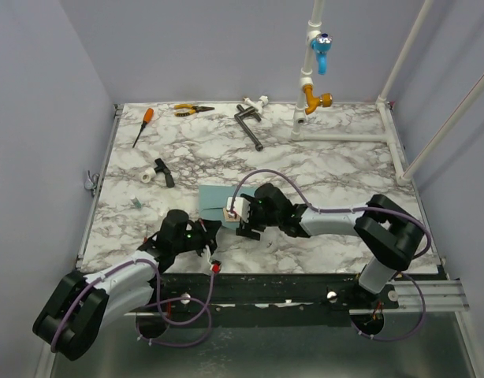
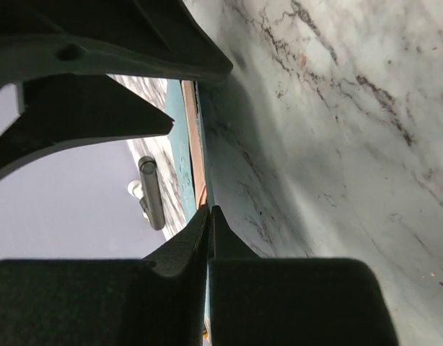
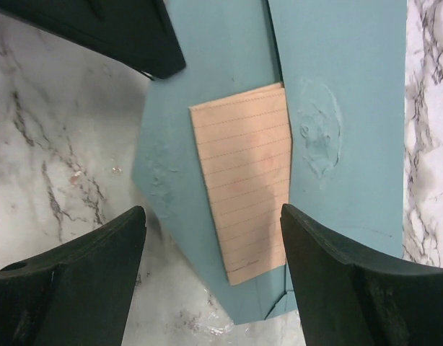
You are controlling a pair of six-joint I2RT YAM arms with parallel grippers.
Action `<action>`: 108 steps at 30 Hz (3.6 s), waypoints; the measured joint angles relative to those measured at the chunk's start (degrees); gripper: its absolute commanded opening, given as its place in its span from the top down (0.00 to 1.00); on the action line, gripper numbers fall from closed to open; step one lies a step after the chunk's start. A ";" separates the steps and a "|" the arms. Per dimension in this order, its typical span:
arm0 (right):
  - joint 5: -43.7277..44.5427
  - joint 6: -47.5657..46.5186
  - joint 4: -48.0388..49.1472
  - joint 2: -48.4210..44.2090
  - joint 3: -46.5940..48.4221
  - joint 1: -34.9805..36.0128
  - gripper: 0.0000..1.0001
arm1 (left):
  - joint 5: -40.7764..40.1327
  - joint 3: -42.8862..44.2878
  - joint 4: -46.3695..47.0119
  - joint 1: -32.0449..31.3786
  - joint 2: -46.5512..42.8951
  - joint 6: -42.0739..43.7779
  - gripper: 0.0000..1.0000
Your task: Place the letter into the envelope and seal it
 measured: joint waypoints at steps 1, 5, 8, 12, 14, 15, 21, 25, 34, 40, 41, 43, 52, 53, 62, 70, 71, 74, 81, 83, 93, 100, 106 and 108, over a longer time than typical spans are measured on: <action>0.63 -0.07 0.00 0.90 0.00 -0.07 0.22 | 0.33 0.00 -0.59 0.00 -0.50 0.13 1.00; 1.90 -0.07 0.39 1.66 0.09 -0.11 0.22 | 1.11 0.00 -2.36 0.00 -0.83 0.79 1.00; 0.52 -0.76 0.26 1.51 0.26 -0.11 0.22 | 1.22 0.00 -3.30 0.00 -0.81 1.16 1.00; -4.33 -3.13 -2.47 -1.42 -0.22 -0.11 0.22 | 1.22 0.02 -4.04 0.00 -0.26 1.33 1.00; -6.34 -3.98 -4.35 -3.56 -0.44 -0.11 0.21 | 1.25 0.02 -4.28 0.00 -0.07 1.36 1.00; -7.34 -4.11 -5.33 -4.79 -0.44 -0.11 0.21 | 1.25 0.02 -4.31 0.00 0.04 1.36 1.00; -9.29 -2.80 -4.92 -7.74 -0.44 -0.11 0.21 | 1.25 0.02 -4.33 0.00 0.04 1.55 1.00; -3.87 -2.08 -1.62 -2.34 0.96 -0.09 0.21 | 1.25 0.02 -4.35 0.00 0.04 1.55 1.00; 3.89 -2.08 2.43 5.66 2.95 -0.26 0.21 | 1.33 0.02 -4.63 0.00 0.04 1.55 1.00; 5.81 -2.08 5.42 7.02 3.30 -0.26 0.21 | 1.73 0.04 -4.68 0.00 0.04 1.55 1.00; 6.16 -2.08 5.79 7.48 3.50 -0.26 0.21 | 1.84 0.04 -4.68 0.00 0.09 1.55 1.00; 7.17 -2.16 6.84 8.20 3.82 -0.26 0.21 | 1.92 0.11 -4.72 0.00 0.22 1.55 1.00; 11.13 -3.98 11.10 10.93 5.40 -0.26 0.21 | 2.54 0.48 -4.72 0.00 0.35 1.55 1.00; 11.37 -4.55 11.21 11.04 5.49 -0.26 0.21 | 2.56 0.48 -4.70 0.00 0.33 1.55 1.00; 11.72 -7.91 11.06 11.17 5.73 -0.26 0.21 | 1.68 1.25 -5.27 0.00 0.59 0.96 0.51; 6.40 -0.85 6.84 9.14 6.67 -2.64 0.21 | -3.30 9.11 -7.52 -0.13 5.09 -6.60 0.33; 5.33 0.55 6.14 8.85 7.37 -3.52 0.21 | -3.80 10.34 -7.67 -0.11 5.75 -6.97 0.32; 2.32 4.68 4.28 8.61 9.88 -6.84 0.21 | -4.07 11.08 -7.74 -0.13 6.78 -6.67 0.31; -0.07 14.34 -6.60 15.54 26.60 -13.16 0.25 | -3.78 11.69 -10.34 -0.17 8.79 -9.64 0.35; 1.05 16.50 -9.70 20.11 32.89 -13.84 0.26 | -3.82 13.25 -11.04 -0.26 8.79 -13.68 0.35; -0.37 22.25 -20.63 28.68 40.54 -15.74 0.39 | -10.60 31.89 -25.16 -0.52 4.35 -52.65 0.34; -0.37 29.03 -19.39 20.22 28.22 -15.74 0.54 | -11.26 44.48 -43.98 -0.35 -1.44 -87.73 0.34; -3.54 40.04 -15.28 8.37 10.93 -14.78 0.60 | -10.10 47.15 -60.43 9.77 1.18 -100.28 0.32; -5.49 44.63 -12.61 5.33 5.92 -13.49 0.59 | -10.12 47.30 -62.51 12.85 2.38 -103.34 0.28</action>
